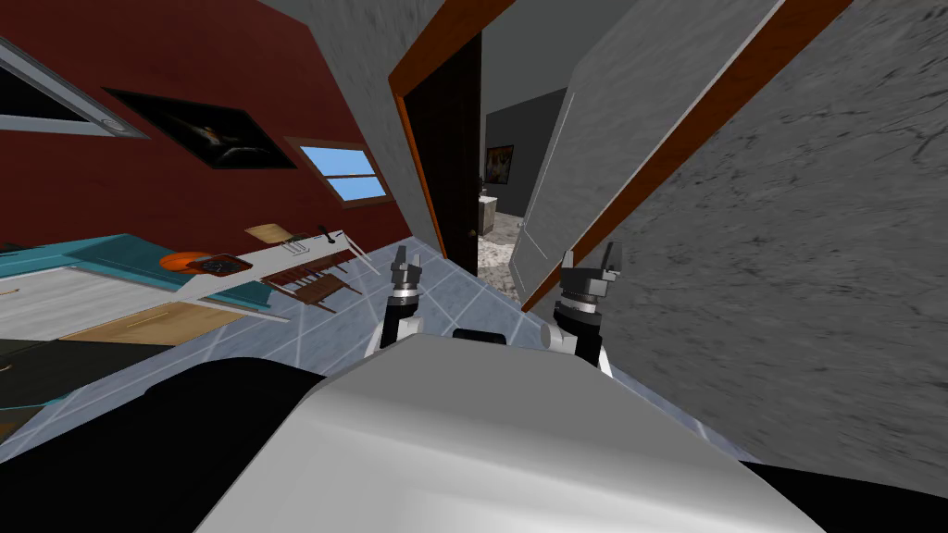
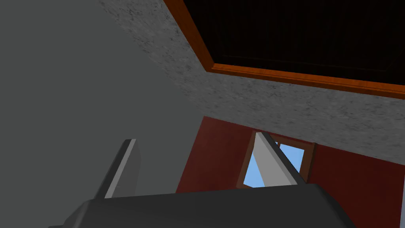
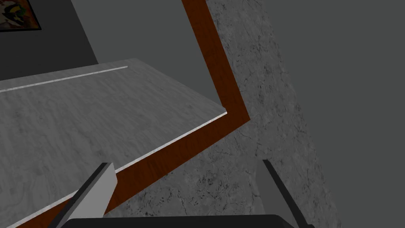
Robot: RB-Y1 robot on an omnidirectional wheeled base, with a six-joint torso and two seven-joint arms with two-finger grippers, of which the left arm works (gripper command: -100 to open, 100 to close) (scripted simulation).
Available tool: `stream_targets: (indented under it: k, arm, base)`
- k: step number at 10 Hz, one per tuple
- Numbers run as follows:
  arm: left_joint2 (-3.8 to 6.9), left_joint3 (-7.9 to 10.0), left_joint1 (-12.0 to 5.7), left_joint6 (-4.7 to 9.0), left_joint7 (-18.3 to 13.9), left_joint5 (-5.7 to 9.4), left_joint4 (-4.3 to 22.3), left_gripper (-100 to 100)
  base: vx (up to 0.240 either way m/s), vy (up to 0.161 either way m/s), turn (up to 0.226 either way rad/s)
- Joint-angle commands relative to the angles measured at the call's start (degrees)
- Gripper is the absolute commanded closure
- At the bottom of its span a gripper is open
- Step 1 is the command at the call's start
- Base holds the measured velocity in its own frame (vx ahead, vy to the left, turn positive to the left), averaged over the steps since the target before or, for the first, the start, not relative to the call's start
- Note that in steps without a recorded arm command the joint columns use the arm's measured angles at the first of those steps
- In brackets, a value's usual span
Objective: Push the door open
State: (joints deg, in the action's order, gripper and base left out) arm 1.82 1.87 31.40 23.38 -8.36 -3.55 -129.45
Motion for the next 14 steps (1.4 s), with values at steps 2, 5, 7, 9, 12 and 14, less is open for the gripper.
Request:
stream_targets:
  k: [2,5,7,9,12,14]
  arm:
    - [0.60,-0.75,-0.21,1.00,2.4,-1.38,2.1,-100]
    - [1.31,-1.86,-0.52,2.49,5.9,-3.45,5.1,-100]
    - [1.63,-2.45,-0.68,3.26,7.8,-4.52,6.7,-100]
    - [1.95,-3.15,-0.88,4.21,10.1,-5.83,8.7,-100]
    - [2.37,-4.14,-1.16,5.52,13.2,-7.66,11.4,-100]
    - [2.65,-4.96,-1.38,6.62,15.8,-9.18,13.7,-100]
  base:
    - [0.176,0.031,0.037]
    - [0.228,0.030,0.037]
    - [0.173,0.068,0.031]
    - [0.137,0.015,0.039]
    - [0.129,0.032,0.031]
    - [0.135,0.048,0.043]
